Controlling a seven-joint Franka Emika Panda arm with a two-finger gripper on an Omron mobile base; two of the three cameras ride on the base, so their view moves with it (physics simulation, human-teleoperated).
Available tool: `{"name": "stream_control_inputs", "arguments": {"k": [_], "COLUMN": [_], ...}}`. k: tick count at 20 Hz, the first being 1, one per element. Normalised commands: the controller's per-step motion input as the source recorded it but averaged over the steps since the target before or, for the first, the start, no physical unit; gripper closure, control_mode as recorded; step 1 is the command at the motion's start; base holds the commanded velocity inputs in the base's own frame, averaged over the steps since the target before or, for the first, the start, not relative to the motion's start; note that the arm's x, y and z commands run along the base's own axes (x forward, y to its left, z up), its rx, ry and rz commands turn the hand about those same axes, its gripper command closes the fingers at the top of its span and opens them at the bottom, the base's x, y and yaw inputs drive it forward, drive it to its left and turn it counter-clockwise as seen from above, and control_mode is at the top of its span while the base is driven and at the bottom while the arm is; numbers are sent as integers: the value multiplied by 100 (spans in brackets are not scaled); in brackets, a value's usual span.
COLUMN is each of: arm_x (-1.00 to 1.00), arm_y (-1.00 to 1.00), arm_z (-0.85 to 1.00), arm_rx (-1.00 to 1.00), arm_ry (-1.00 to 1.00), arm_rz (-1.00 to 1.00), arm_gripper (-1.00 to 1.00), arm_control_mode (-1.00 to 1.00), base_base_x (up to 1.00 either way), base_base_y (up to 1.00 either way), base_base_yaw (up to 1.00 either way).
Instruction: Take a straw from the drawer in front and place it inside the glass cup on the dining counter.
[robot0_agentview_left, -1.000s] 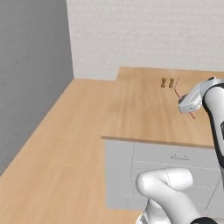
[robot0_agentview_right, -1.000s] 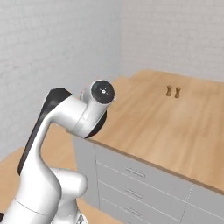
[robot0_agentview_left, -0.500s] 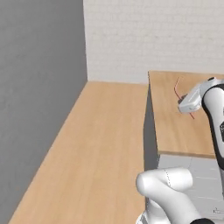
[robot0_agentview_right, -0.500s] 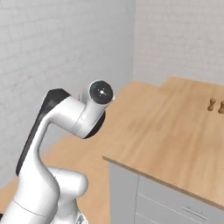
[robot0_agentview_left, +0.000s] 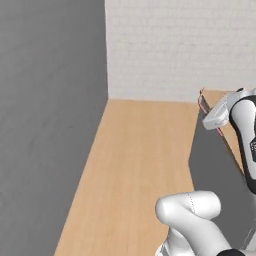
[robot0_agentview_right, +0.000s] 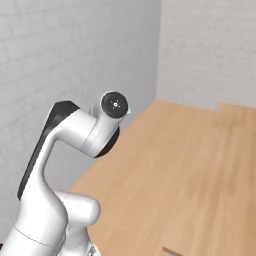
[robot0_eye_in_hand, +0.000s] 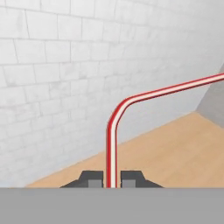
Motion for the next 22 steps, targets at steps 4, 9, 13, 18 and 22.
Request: {"name": "stream_control_inputs", "arguments": {"k": [4,9,13,18,22], "arm_x": [0,0,0,0,0], "arm_y": [0,0,0,0,0], "arm_z": [0,0,0,0,0], "arm_rx": [0,0,0,0,0], "arm_ry": [0,0,0,0,0], "arm_rz": [0,0,0,0,0], "arm_gripper": [100,100,100,100,100], "arm_control_mode": [100,100,100,100,100], "base_base_x": [100,100,100,100,100], "base_base_y": [40,40,48,54,56], "base_base_yaw": [-37,-49,-55,-55,-57]}}
